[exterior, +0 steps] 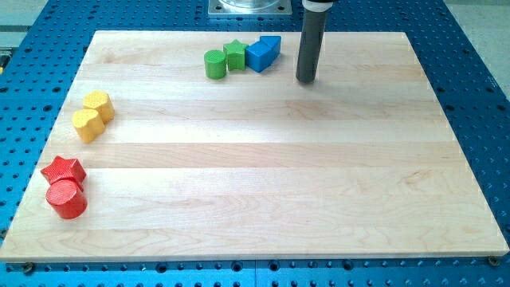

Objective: Move the hexagon parallel to the heart

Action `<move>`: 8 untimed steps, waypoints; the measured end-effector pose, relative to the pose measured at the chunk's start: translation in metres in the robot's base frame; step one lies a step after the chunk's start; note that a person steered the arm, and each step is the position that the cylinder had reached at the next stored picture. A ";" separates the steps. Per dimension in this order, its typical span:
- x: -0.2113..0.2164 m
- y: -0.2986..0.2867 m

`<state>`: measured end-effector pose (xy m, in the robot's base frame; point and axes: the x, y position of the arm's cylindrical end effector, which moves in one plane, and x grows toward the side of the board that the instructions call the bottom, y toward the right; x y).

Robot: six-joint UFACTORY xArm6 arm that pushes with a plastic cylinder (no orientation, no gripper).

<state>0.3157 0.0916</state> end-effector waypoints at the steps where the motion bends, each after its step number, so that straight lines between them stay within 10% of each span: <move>1: 0.021 -0.047; 5: 0.026 -0.342; 8: 0.063 -0.299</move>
<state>0.3789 -0.2072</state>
